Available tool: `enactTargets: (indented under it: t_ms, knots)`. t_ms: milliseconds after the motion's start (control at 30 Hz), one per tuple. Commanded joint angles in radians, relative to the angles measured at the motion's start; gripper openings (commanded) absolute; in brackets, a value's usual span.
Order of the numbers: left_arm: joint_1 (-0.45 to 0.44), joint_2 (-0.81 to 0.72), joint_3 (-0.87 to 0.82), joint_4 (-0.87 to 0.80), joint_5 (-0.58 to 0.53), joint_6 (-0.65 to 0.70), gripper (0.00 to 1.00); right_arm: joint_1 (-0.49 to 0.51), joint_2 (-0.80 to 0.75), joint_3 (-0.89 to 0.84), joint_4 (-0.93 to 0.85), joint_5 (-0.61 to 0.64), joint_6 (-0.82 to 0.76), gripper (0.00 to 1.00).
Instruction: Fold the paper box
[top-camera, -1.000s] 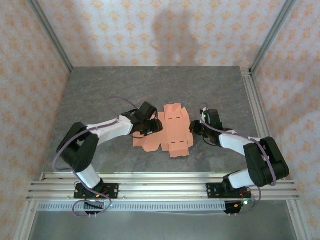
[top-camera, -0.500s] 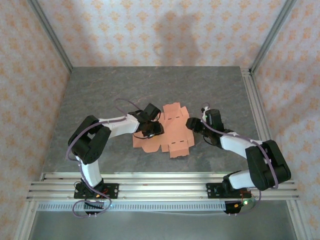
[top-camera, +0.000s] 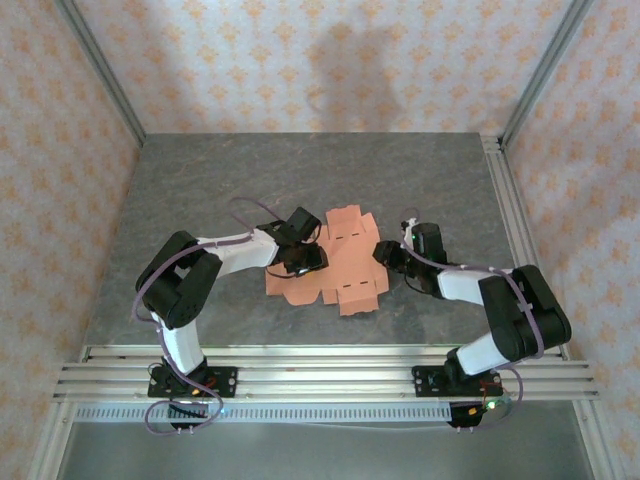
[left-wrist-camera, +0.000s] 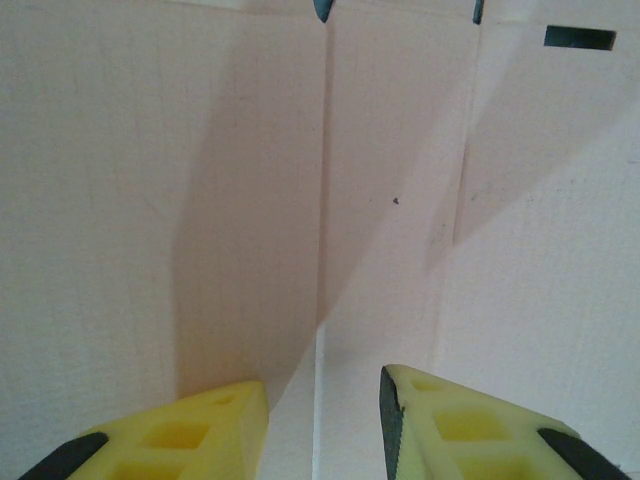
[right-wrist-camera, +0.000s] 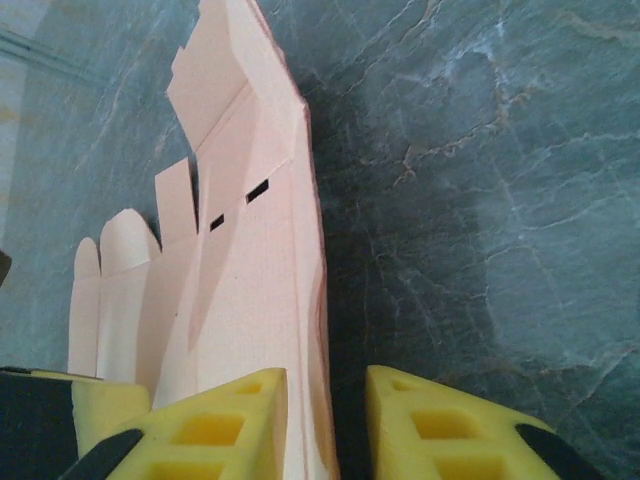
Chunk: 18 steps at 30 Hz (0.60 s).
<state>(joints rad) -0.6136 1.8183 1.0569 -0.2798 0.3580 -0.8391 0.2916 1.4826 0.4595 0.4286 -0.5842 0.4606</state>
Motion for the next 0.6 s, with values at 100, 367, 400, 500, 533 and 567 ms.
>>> enactTargets:
  t_ms: [100, 367, 400, 500, 533, 567]
  knots:
    - [0.002, -0.001, -0.046, -0.022, -0.024, -0.017, 0.37, 0.020, -0.042, -0.030, 0.009, 0.000, -0.014, 0.12]
    - [0.002, -0.010, -0.048, -0.027, -0.029, -0.020, 0.37, 0.029, -0.080, -0.028, -0.034, 0.030, -0.034, 0.20]
    - [0.002, -0.011, -0.050, -0.028, -0.030, -0.023, 0.37, 0.029, -0.088, -0.034, -0.033, 0.034, -0.030, 0.18]
    - [0.002, -0.016, -0.056, -0.019, -0.030, -0.029, 0.38, 0.030, -0.102, -0.046, -0.034, 0.035, -0.034, 0.14]
    - [0.002, -0.015, -0.055, -0.018, -0.029, -0.031, 0.38, 0.032, -0.104, -0.049, -0.034, 0.036, -0.039, 0.12]
    - [0.002, -0.015, -0.055, -0.015, -0.028, -0.031, 0.38, 0.032, -0.101, -0.050, -0.034, 0.039, -0.043, 0.10]
